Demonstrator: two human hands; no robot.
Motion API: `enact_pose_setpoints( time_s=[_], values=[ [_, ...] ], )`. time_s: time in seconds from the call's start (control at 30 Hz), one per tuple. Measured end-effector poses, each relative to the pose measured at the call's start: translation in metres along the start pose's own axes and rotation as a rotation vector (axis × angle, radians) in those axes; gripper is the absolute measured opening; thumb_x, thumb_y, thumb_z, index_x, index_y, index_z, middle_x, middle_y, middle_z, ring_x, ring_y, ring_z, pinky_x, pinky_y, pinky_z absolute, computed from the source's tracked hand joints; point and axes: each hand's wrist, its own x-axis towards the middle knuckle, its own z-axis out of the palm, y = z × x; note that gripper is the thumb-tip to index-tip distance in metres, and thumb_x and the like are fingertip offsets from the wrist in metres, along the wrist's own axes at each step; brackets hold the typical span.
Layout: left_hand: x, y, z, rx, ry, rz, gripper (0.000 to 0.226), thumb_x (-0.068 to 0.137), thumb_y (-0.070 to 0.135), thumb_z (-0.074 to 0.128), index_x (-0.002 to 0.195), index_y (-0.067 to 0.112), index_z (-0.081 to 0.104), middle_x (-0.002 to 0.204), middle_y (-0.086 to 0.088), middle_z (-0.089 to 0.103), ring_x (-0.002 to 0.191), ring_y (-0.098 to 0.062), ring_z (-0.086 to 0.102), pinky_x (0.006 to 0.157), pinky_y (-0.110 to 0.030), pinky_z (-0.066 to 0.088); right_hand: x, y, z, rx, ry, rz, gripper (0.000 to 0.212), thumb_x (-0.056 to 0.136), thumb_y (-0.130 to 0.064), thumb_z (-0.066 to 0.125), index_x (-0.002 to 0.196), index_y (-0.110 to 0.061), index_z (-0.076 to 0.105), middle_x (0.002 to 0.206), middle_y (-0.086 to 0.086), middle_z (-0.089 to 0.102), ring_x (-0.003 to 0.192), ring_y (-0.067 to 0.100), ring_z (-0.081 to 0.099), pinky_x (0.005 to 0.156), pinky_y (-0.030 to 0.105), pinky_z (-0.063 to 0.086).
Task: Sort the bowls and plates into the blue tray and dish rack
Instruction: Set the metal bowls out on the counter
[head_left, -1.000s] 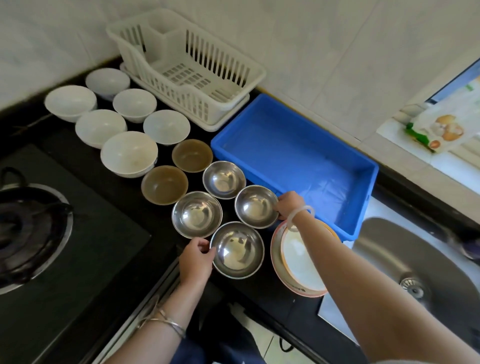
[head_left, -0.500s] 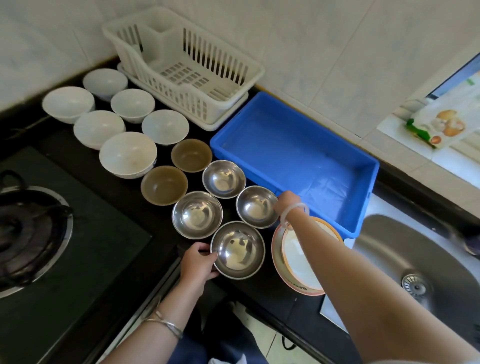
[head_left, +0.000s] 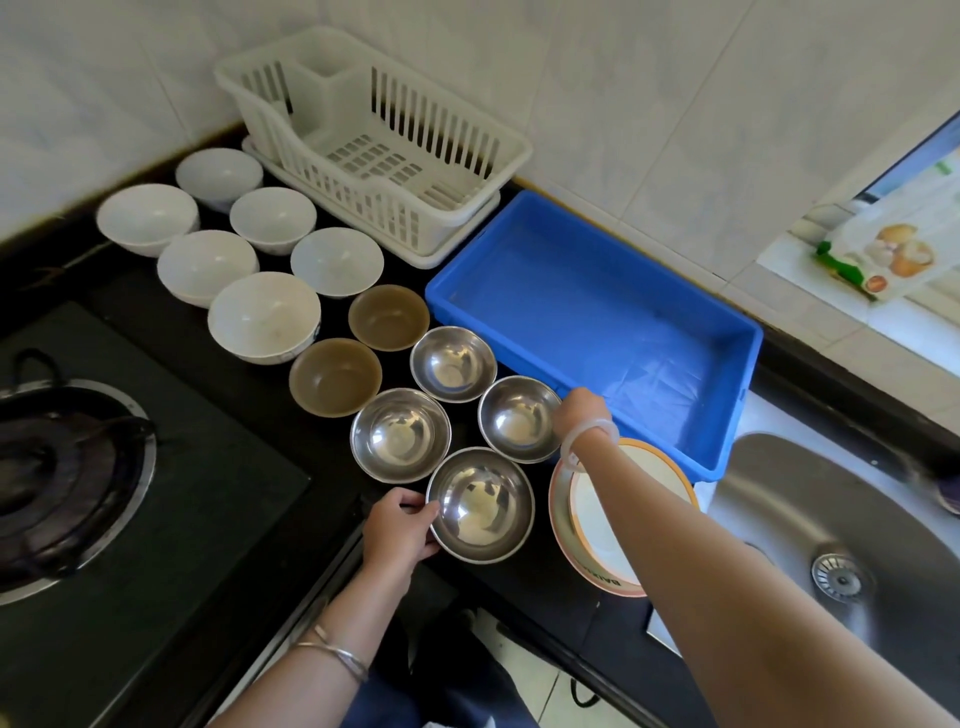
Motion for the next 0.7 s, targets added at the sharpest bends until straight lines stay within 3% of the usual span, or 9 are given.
enact_pose_setpoints(
  time_s=[0.13,0.27,0.43,0.7],
  values=[
    [0.001,0.0,-0.0003,0.004,0.001,-0.002,0.01,0.086,0.005,0.061,0.08,0.012,0.055,0.087,-0.011,0.064,0.077,-0.022,0.064,0.055,-0.03,0.054,-0.0019,0.0025,-0.0015,0.025,0.031,0.007,0.018,0.085,0.005,0.039,0.083,-0.005,0.054,0.082,0.011,0.05,0.072,0.031,0.049,0.063,0.031,0.039],
    [0.0023,0.0,0.0006,0.013,-0.001,0.003,0.011,0.086,0.006,0.061,0.079,0.013,0.055,0.085,-0.009,0.063,0.075,-0.02,0.063,0.054,-0.03,0.053,-0.0024,0.0065,-0.0049,0.046,0.035,0.028,0.016,0.083,0.004,0.039,0.073,-0.007,0.045,0.083,0.011,0.05,0.076,0.032,0.049,0.072,0.035,0.043],
    [0.0046,0.0002,0.0004,0.035,0.012,0.019,0.013,0.086,0.007,0.061,0.078,0.015,0.055,0.085,-0.007,0.063,0.074,-0.017,0.062,0.052,-0.028,0.051,-0.004,0.01,-0.0059,0.018,0.019,0.038,0.013,0.086,0.001,0.04,0.082,-0.009,0.048,0.087,0.01,0.048,0.082,0.031,0.048,0.088,0.04,0.044],
    [0.0086,0.0,0.0021,0.007,-0.006,-0.001,0.008,0.086,0.003,0.059,0.085,0.011,0.057,0.09,-0.011,0.065,0.081,-0.024,0.064,0.062,-0.034,0.055,0.0001,0.0087,-0.0082,0.016,-0.061,0.028,0.016,0.087,-0.003,0.041,0.074,-0.007,0.047,0.082,0.009,0.051,0.073,0.029,0.049,0.066,0.031,0.039]
  ],
)
